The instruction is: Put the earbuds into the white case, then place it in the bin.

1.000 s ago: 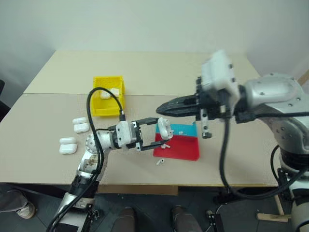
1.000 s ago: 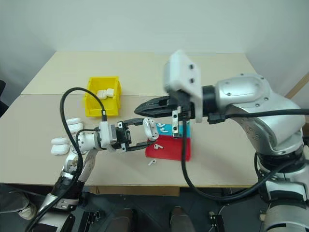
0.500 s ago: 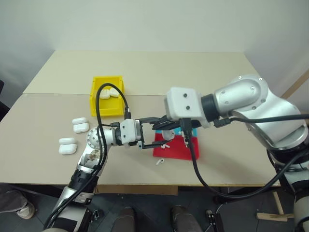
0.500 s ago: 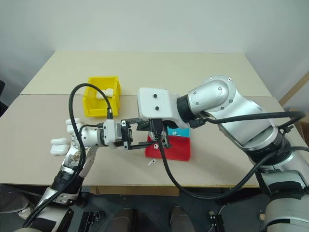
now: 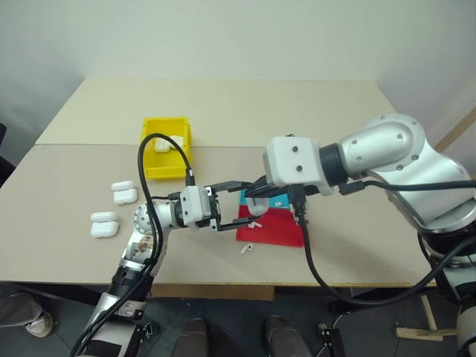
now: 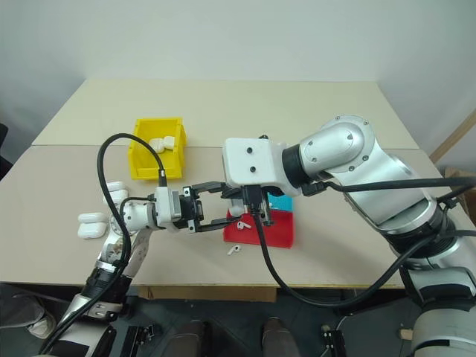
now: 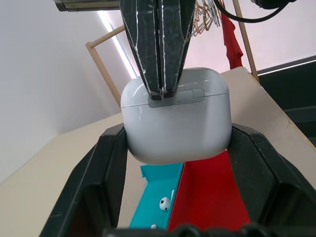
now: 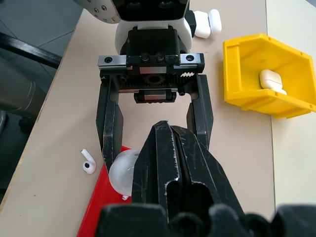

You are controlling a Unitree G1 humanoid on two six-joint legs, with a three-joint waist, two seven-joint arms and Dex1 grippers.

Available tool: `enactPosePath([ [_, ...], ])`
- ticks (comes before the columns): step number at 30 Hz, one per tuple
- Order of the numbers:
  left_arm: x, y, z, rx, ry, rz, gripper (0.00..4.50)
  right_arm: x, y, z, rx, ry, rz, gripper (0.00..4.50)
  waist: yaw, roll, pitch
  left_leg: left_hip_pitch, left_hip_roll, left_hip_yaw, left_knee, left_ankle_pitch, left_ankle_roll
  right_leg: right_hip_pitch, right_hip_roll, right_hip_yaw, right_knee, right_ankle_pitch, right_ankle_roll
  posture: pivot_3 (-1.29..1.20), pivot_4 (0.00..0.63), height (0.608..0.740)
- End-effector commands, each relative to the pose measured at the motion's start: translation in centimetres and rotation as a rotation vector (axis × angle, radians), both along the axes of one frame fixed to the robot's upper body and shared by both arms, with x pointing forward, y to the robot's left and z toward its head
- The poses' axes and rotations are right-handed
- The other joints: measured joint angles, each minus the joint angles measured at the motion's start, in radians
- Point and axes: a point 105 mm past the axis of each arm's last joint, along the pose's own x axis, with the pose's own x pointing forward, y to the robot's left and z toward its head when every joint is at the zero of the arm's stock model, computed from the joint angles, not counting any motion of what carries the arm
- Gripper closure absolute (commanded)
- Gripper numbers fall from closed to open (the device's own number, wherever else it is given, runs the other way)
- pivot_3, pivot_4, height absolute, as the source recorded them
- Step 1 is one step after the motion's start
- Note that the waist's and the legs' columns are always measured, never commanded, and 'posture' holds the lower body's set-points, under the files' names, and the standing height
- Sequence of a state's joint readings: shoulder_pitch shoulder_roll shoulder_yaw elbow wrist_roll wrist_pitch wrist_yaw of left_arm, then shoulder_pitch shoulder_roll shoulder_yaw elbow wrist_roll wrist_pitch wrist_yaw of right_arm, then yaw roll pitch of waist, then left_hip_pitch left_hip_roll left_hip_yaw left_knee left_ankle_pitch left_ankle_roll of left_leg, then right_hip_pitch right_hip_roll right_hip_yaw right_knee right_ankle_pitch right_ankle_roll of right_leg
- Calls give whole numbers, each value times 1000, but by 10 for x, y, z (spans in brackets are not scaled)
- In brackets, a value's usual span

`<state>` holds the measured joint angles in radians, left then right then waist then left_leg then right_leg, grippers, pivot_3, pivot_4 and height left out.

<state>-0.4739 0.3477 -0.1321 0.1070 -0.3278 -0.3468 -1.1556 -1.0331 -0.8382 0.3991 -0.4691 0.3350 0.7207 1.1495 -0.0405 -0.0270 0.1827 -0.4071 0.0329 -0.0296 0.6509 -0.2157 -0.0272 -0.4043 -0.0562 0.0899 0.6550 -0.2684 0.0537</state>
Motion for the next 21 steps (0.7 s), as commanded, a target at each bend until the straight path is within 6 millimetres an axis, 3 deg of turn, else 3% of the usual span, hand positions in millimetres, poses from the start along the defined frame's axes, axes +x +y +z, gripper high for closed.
enactPosePath([
  [1, -2, 5, 18, -80, -58, 3, 1732, -6, -1, 26, 114, -33, 15, 4460, 0, 0, 0, 0, 0, 0, 0, 0, 0, 0, 0, 0, 0, 0, 0, 0, 150, 740],
  [6, 5, 7, 15, -121, 73, 77, 1732, -7, -8, 74, 371, -47, -1, 4460, 0, 0, 0, 0, 0, 0, 0, 0, 0, 0, 0, 0, 1, 0, 0, 0, 150, 740],
  [9, 1, 7, 23, -177, 140, 88, 1732, -2, -21, 90, 461, -61, -58, 4460, 0, 0, 0, 0, 0, 0, 0, 0, 0, 0, -1, 0, 1, 0, 0, 0, 150, 740],
  [14, -14, 10, 48, -130, 379, 66, 1732, 5, -44, 80, 474, -92, -172, 4460, 0, 0, 0, -1, 0, -1, 0, 0, 0, 0, 0, -1, 0, 0, 0, 0, 150, 740],
  [16, -29, 17, 61, -180, 477, -88, 1732, 6, -51, 73, 482, -92, -211, 4460, -1, 0, 0, 0, 0, -1, 0, 0, 0, 0, -1, 0, 1, 0, 1, 0, 150, 740],
  [21, -36, 27, 71, -188, 460, -18, 1732, 7, -56, 58, 505, -51, -261, 4460, -5, 0, 0, 0, 0, -1, 0, 0, 0, 0, 0, 0, 1, 0, 1, 0, 150, 740],
])
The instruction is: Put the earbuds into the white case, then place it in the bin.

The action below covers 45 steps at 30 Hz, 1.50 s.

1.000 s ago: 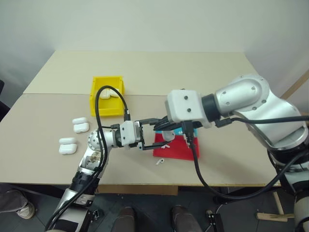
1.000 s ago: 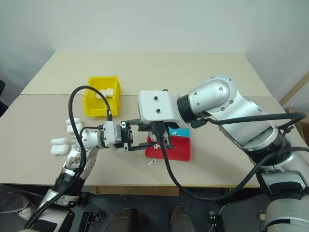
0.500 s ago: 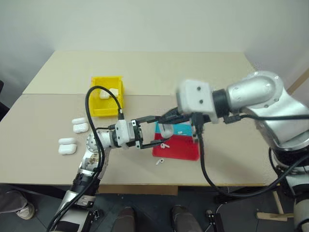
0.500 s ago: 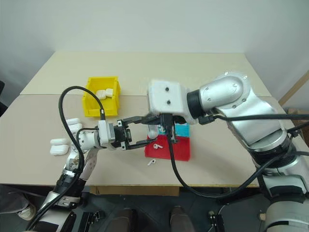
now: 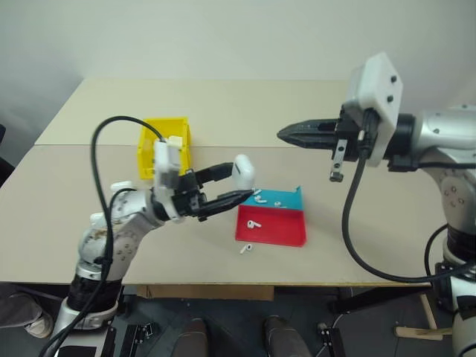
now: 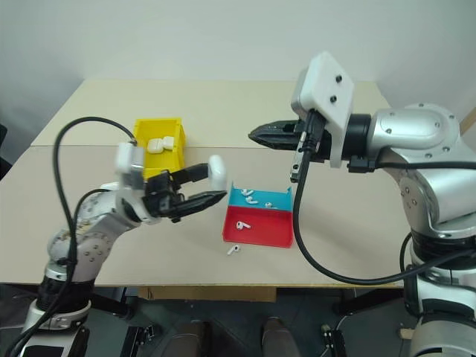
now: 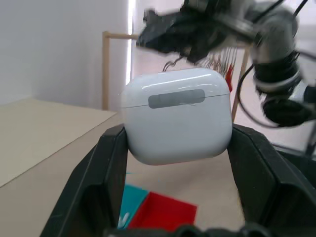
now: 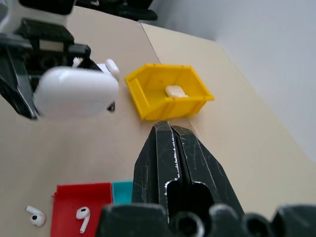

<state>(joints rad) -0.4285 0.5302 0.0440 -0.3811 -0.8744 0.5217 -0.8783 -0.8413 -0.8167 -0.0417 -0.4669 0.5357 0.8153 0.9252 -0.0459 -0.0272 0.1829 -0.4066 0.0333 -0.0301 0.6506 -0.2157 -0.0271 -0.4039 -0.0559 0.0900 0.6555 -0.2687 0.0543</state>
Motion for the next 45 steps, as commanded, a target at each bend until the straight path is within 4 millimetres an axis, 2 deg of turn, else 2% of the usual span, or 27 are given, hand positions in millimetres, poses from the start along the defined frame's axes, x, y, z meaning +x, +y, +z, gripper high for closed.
enactPosePath([
  [1, -11, 5, 13, -7, -53, 11, 1732, -7, -4, 4, 27, -34, -20, 4460, 1, 0, 0, 0, 0, 0, 0, 0, 0, 0, 0, 0, 0, 0, 0, 0, 150, 740],
  [7, -14, 9, 8, -2, -47, 28, 1732, -5, -7, -16, 17, 31, -53, 4460, 4, 0, 0, 0, -1, 0, 0, 0, 0, 1, -1, 0, -1, 0, 0, 0, 150, 740],
  [11, -3, 22, -4, 40, -50, 122, 1732, -3, -10, -25, -3, 45, -78, 4460, 3, 0, 0, 0, -1, 1, 0, 0, 0, 0, 0, 0, -1, 0, 0, 0, 150, 740],
  [13, 13, 32, -6, 56, -63, 247, 1732, 0, -14, -30, -15, 51, -103, 4460, 4, 0, 0, 0, -1, 1, 0, 0, 0, 0, 0, 0, -1, 0, 0, 0, 150, 740],
  [19, 77, 64, 4, 32, -42, 678, 1732, 6, -23, -39, -30, 73, -157, 4460, 10, 0, 0, 0, -1, 0, 1, 0, 0, 1, 0, 0, -1, 0, 0, 0, 150, 740],
  [25, 130, 91, 10, 50, -112, 1080, 1732, 11, -26, -46, -50, 77, -188, 4460, 21, 0, 0, -2, -1, 0, 1, 0, 0, 0, -1, 0, -3, 0, 0, 0, 150, 740],
  [30, 159, 108, -3, 89, -38, 1265, 1732, 13, -27, -51, -69, 80, -206, 4460, 23, -1, 0, -1, -2, 0, 1, 0, 0, 0, -1, 0, -1, 0, 0, 0, 150, 740],
  [35, 175, 115, -25, 139, 63, 1310, 1732, 12, -30, -55, -81, 82, -220, 4460, 28, -1, 0, -2, -2, 0, 1, 0, 0, 0, -1, 0, -2, 0, 0, 0, 150, 740],
  [40, 182, 111, -24, 157, 16, 1317, 132, 12, -31, -56, -84, 81, -225, 4500, 30, -1, 0, -2, -2, 0, 1, 0, 0, 0, -1, 0, -1, 0, 0, 0, 150, 740],
  [45, 178, 97, -11, 152, -82, 1252, 29, 12, -31, -59, -96, 85, -228, 4500, 31, -1, 0, -2, -2, 0, 1, 0, 0, 0, -1, -1, -1, 0, 0, 0, 150, 740],
])
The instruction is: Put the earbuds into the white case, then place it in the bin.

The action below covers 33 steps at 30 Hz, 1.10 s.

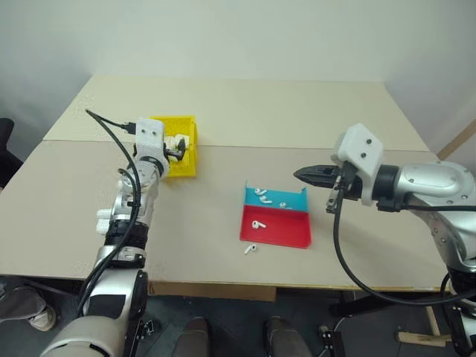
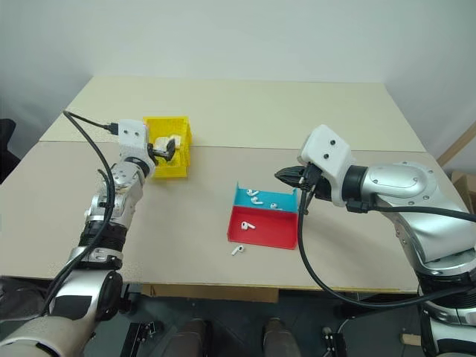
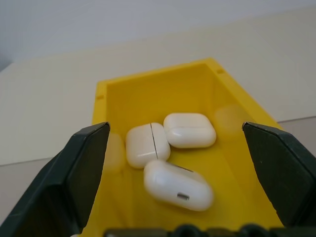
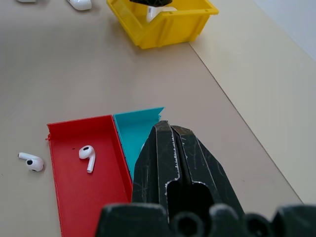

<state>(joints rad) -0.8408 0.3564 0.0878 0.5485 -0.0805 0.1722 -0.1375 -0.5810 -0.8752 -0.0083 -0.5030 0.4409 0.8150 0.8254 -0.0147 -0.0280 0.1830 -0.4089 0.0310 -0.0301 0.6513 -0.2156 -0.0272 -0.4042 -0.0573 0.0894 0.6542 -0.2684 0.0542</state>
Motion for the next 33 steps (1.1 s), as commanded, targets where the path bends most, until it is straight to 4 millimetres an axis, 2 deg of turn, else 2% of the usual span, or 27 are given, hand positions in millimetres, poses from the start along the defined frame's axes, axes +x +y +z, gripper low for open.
enactPosePath([
  [1, -7, -15, 29, 32, -120, -76, 29, -4, 0, 8, -26, -60, 5, 4500, 0, 0, 0, 0, 0, 0, 0, 0, 0, 0, 0, 0, 0, 0, 0, 0, 150, 740],
  [5, -39, -39, 45, 18, -215, -301, 29, -8, -7, 4, -60, -42, 9, 4500, -2, 0, 0, 0, 0, 0, 0, 0, 0, 0, 0, 0, 0, 0, 0, 0, 150, 740],
  [8, -74, -46, 46, -14, -202, -488, 29, -15, -20, -7, -132, -19, 22, 4500, -1, 0, 0, 0, 1, 0, 0, 0, 0, 0, 0, 0, 0, 0, 0, 0, 150, 740],
  [11, -110, -45, 35, 36, -141, -649, 29, -28, -29, -17, -195, 8, 80, 4500, -8, 0, 0, 1, 1, 1, 0, 0, 0, 0, 0, 1, 1, 0, 0, 0, 150, 740],
  [14, -150, -35, 8, 90, -3, -809, 29, -45, -39, -27, -254, 47, 172, 4500, -16, 1, 0, 4, 1, 2, 0, 0, 0, 2, 0, 2, 1, 0, 0, 0, 150, 740],
  [18, -185, -18, -15, 129, 158, -906, 29, -51, -53, -30, -291, 66, 194, 4500, -24, 0, 0, 5, 2, 3, 0, 0, 0, 3, 0, 2, 1, 0, 0, 0, 150, 740],
  [21, -198, -4, -22, 163, 223, -906, 29, -53, -61, -29, -313, 66, 188, 4500, -23, 0, 0, 6, 2, 3, 0, 0, 0, 3, 1, 1, 1, -1, 0, 0, 150, 740],
  [25, -204, 7, -23, 199, 263, -885, 29, -59, -63, -26, -321, 58, 207, 4500, -23, 0, 0, 5, 2, 3, 0, 0, 0, 3, 1, 1, 0, -1, 0, 0, 150, 740],
  [33, -209, 3, -8, 181, 243, -916, 29, -57, -61, -26, -315, 61, 217, 4500, -25, 0, 0, 5, 2, 3, -1, 0, 0, 3, 0, 2, 1, -1, 0, 0, 150, 740],
])
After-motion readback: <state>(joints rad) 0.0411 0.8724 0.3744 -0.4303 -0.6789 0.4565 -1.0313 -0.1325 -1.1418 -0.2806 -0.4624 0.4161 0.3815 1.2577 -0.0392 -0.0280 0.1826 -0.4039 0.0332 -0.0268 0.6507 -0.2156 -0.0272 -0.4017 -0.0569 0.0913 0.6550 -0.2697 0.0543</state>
